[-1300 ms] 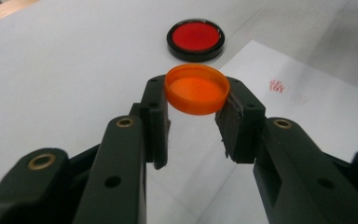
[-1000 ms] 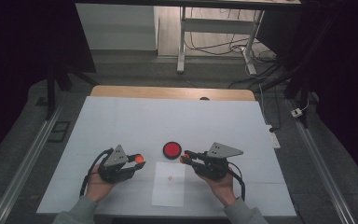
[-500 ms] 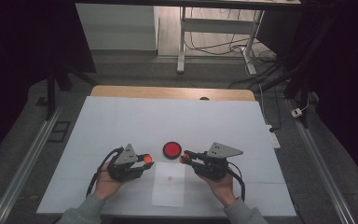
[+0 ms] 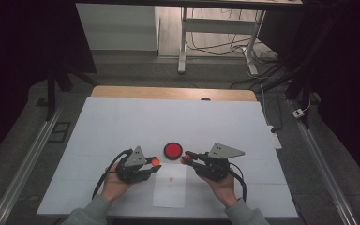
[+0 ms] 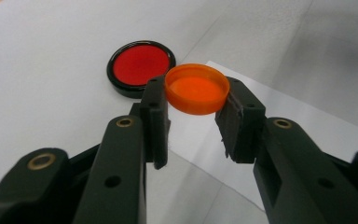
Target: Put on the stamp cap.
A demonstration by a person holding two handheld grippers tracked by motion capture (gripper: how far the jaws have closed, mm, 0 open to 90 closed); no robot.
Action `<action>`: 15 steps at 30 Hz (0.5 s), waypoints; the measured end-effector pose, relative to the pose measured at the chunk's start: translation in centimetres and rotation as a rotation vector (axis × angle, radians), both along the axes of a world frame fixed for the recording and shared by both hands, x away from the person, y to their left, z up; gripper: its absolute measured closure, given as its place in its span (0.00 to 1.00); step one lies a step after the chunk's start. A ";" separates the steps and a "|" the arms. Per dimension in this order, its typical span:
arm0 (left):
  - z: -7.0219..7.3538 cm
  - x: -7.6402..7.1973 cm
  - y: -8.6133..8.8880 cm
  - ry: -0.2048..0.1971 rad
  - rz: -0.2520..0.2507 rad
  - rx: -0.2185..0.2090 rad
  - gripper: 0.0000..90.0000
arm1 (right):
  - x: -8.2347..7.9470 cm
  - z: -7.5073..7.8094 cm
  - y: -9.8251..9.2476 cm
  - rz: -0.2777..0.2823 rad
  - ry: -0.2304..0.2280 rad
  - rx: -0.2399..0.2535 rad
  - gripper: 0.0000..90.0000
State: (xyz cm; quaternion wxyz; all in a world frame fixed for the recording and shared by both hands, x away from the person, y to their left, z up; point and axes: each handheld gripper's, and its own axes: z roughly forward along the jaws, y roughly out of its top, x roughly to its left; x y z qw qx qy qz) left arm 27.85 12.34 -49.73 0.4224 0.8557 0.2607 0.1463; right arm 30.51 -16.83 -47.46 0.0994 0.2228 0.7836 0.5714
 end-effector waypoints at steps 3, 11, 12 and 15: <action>-0.1 0.0 -0.4 0.002 -0.011 0.003 0.71 | 0.0 0.0 0.0 -0.001 -0.001 0.002 0.80; -0.3 0.2 -1.5 0.009 -0.031 0.009 0.71 | 0.0 0.0 0.0 -0.001 -0.002 0.001 0.80; -0.3 0.2 -1.7 0.009 -0.033 0.010 0.71 | 0.0 0.0 0.0 -0.001 -0.002 0.002 0.80; -0.3 0.2 -2.1 0.010 -0.043 0.014 0.71 | 0.0 0.1 0.0 -0.002 -0.005 0.003 0.80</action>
